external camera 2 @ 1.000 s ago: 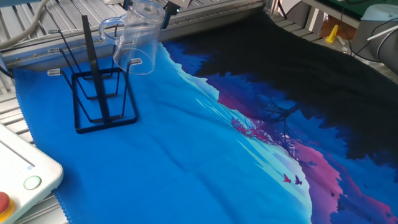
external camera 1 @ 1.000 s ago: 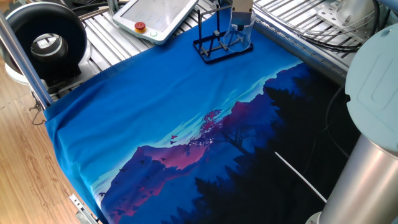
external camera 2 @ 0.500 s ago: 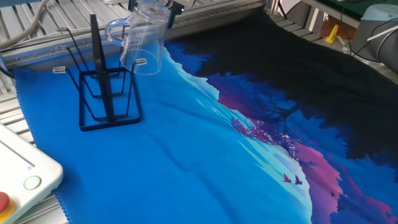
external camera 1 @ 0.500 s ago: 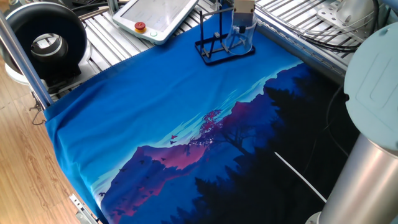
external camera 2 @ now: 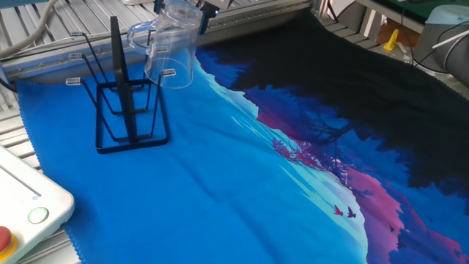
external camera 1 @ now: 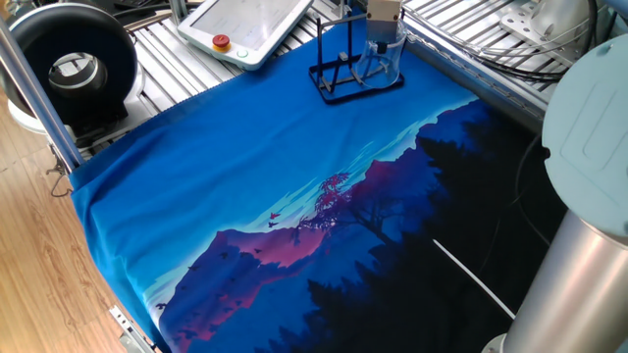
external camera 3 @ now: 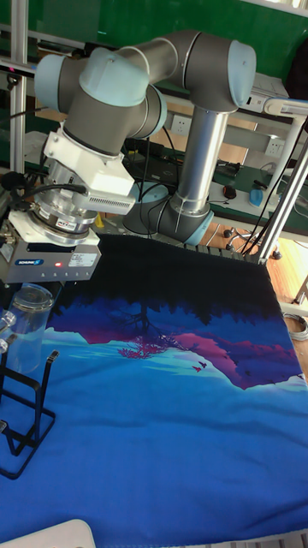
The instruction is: Put the cup on the cup rack
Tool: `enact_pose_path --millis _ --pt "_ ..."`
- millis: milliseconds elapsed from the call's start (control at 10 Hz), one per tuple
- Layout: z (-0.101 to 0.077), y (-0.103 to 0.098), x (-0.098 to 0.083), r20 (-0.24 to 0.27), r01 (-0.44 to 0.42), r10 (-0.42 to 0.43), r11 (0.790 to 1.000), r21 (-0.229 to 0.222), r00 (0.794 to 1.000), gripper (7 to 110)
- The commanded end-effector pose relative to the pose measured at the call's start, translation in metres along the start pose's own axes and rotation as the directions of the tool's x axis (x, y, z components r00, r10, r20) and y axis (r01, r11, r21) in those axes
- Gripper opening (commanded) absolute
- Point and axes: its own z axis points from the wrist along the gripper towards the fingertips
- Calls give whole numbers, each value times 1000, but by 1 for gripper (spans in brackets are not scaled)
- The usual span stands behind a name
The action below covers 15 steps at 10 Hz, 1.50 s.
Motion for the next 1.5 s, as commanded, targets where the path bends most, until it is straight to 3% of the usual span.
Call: enact_pose_path --millis 0,300,900,1100,1400 --pt "-1 1 -1 8 -10 10 1000 -6 1000 66" --pt "-1 0 -1 8 9 -9 1000 -4 1000 66" --pt "51 -49 -12 39 60 -59 998 -9 997 66" --pt "58 -49 -20 43 50 -50 999 -8 998 66" --pt "53 -38 -28 52 48 -46 998 -38 998 66"
